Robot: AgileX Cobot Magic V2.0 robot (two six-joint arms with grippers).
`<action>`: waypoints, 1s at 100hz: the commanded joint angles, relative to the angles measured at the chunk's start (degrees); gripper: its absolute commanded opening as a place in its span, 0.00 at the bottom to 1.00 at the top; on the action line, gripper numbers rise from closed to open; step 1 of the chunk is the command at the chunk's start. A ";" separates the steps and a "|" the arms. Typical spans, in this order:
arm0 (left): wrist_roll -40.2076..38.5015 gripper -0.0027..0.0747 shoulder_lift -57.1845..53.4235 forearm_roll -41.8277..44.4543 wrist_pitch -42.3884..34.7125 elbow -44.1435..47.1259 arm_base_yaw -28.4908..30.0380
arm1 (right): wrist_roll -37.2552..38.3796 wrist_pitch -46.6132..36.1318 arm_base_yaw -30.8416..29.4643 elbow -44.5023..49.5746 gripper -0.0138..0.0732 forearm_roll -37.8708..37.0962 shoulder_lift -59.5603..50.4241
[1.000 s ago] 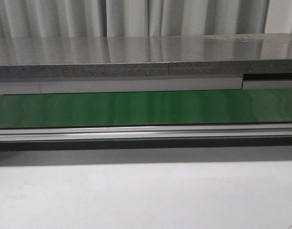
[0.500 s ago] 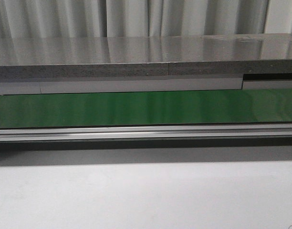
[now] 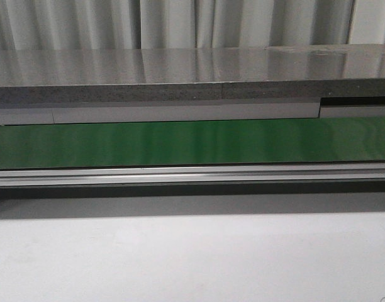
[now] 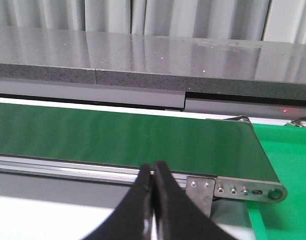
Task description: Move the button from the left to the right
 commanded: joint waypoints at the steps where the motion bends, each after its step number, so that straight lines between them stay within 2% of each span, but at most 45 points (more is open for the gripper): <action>1: -0.60 0.01 0.34 -0.79 -2.86 -2.10 -0.53 | -0.07 -4.33 0.11 -0.87 0.08 -0.60 -1.12; 17: -0.60 0.01 0.34 -0.79 -2.70 -2.10 -0.53 | -0.07 -4.33 0.11 -0.87 0.08 -0.60 -1.12; 24: -0.60 0.07 0.34 -0.79 -2.22 -2.10 -0.53 | -0.07 -4.33 0.11 -0.87 0.08 -0.60 -1.12; 29: -0.60 0.17 0.34 -0.79 -1.77 -2.10 -0.53 | -0.07 -4.33 0.11 -0.87 0.08 -0.60 -1.12; 34: -0.60 0.31 0.34 -0.79 -1.36 -2.10 -0.53 | -0.07 -4.33 0.11 -0.87 0.08 -0.60 -1.12; 46: -0.60 0.76 0.34 -0.79 -1.22 -2.10 -0.53 | -0.07 -4.33 0.11 -0.87 0.08 -0.60 -1.12; 51: -0.60 0.88 0.34 -0.79 -1.45 -2.10 -0.53 | -0.07 -4.33 0.11 -0.87 0.08 -0.60 -1.12; 56: -0.60 0.94 0.34 -0.79 -1.45 -2.10 -0.53 | -0.07 -4.33 0.11 -0.87 0.08 -0.60 -1.12; 64: -0.60 0.94 0.34 -0.79 -1.45 -2.10 -0.53 | -0.07 -4.33 0.11 -0.87 0.08 -0.60 -1.12; 83: -0.60 0.84 0.34 -1.21 -1.59 -2.10 -0.41 | -0.07 -4.33 0.11 -0.87 0.08 -0.60 -1.12; 100: -0.60 0.82 2.80 -0.72 -1.48 -4.65 3.22 | -0.07 -4.33 0.11 -0.87 0.08 -0.60 -1.12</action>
